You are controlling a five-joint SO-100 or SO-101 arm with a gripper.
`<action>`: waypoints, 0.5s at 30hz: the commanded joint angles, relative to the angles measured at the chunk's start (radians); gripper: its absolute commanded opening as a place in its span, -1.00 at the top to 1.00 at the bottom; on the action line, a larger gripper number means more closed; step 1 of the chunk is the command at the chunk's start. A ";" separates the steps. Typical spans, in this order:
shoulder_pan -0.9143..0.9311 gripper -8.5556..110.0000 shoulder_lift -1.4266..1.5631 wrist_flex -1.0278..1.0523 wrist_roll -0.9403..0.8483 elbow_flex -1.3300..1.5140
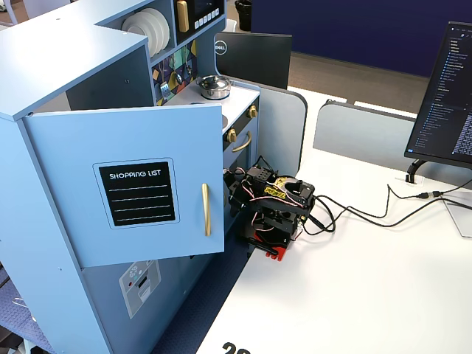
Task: Pick up the green pineapple from the left cabinet and place it in the gray recipient
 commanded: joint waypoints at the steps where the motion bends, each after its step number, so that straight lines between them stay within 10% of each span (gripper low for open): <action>1: 0.005 0.86 0.031 0.121 -0.044 0.002; 15: 0.087 0.71 0.149 0.262 -0.014 0.002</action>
